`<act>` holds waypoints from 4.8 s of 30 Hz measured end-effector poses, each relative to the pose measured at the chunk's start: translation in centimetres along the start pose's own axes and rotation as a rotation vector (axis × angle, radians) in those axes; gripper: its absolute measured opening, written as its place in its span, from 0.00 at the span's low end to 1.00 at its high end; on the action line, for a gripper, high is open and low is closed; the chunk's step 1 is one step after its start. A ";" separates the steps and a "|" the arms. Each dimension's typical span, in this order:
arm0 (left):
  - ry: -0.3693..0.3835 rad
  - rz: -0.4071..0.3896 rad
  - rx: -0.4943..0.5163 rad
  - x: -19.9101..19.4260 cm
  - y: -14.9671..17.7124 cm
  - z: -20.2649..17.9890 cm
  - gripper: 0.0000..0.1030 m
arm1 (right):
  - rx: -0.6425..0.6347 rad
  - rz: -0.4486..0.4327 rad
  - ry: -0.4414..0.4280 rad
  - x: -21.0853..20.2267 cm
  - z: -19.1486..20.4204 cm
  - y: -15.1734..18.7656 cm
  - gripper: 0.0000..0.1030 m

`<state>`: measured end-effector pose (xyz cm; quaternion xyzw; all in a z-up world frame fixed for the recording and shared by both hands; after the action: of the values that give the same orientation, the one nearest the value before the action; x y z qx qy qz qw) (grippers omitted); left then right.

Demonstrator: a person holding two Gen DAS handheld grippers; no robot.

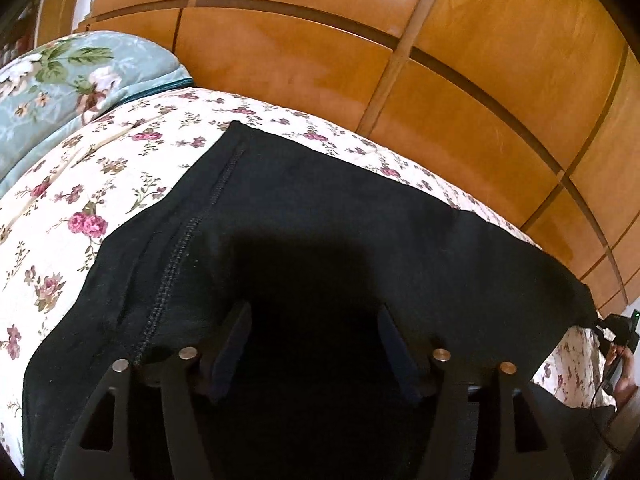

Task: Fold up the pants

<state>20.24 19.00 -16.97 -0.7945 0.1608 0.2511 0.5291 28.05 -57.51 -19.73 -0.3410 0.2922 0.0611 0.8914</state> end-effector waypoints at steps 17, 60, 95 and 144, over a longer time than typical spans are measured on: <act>0.115 -0.017 -0.112 -0.9 -0.1 1.1 0.66 | -0.126 -0.020 0.149 -9.7 -4.8 0.5 0.11; -0.107 0.023 0.134 13.2 -10.9 4.1 0.22 | -0.568 0.017 -0.021 -8.4 11.0 17.0 0.51; 0.126 -0.149 -0.123 -8.9 2.2 5.0 0.05 | -0.521 0.073 -0.054 -11.0 16.2 17.5 0.57; 0.079 -0.220 -0.514 -16.9 8.2 13.8 0.18 | -0.248 0.416 -0.428 -23.0 11.1 31.8 0.10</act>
<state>-1.10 28.36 -17.92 -0.9245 0.0252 0.1934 0.3274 4.63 -24.13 -18.34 -0.3592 0.1521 0.3474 0.8528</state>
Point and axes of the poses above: each gripper's, at about its wrist camera, not at the fingertips, and x roughly the way its jaws point, z to its left, y to its underside, the point moved 5 cm from there along x, roughly the way its jaws point, and after that the axes turned 13 degrees about -z, right-handed, at the moved point
